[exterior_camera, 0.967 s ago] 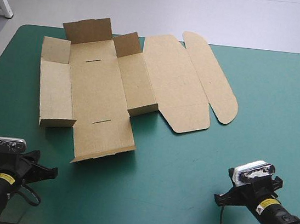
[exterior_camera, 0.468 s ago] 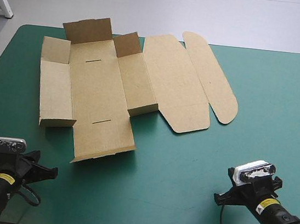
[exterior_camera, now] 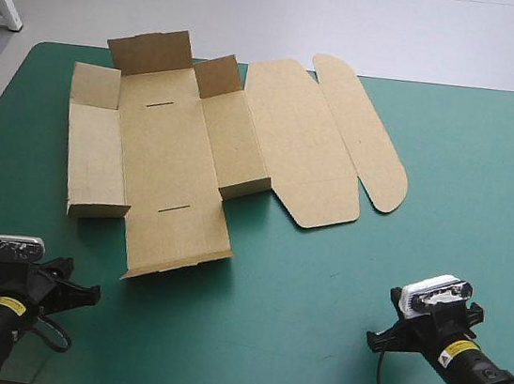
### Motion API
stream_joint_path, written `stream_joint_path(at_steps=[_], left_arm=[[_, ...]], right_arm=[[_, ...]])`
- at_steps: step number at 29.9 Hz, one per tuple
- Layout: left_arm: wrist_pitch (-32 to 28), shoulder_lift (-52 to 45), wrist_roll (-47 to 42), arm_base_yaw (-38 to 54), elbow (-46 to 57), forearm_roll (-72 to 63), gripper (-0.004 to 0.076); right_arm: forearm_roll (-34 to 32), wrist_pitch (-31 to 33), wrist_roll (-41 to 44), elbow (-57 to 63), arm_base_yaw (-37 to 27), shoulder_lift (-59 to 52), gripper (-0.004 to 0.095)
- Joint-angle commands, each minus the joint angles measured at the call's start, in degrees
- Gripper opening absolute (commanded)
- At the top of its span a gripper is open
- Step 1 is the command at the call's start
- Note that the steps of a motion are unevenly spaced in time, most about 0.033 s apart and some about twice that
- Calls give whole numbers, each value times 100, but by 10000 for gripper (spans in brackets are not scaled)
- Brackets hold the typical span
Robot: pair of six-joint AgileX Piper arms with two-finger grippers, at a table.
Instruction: Fold the box
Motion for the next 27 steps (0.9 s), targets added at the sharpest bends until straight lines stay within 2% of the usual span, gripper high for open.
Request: stream_joint_path(at_steps=[1, 4, 6, 10, 16, 18, 20, 23, 27], left_arm=[[-368, 35, -86, -1, -345, -231, 230], [-285, 35, -173, -1, -659, -302, 407], [-220, 78, -229, -1, -969, -246, 468], [-182, 413, -494, -1, -1601, 167, 452], [-216, 1492, -1930, -1, -2287, 1446, 447], [-452, 1827, -2260, 8, -2440, 1521, 447], [-963, 2148, -2536, 106, -2520, 1234, 447], [-1496, 2619, -2522, 469, -2612, 501, 447], [-1392, 3199, -1889, 1161, -2685, -228, 446]], right_arm=[[1, -393, -42, -171, 7, 16, -1], [16, -393, -42, -171, 7, 16, -1], [17, -393, -17, -171, 7, 16, -1], [26, -393, 7, -171, 7, 16, -1], [26, -369, 137, -171, 7, 16, -1], [26, -369, 137, -171, 7, 16, -1], [26, -369, 137, -171, 7, 16, -1], [26, -380, 137, -171, 7, 16, -1], [60, -352, 137, -171, 7, 16, -1]])
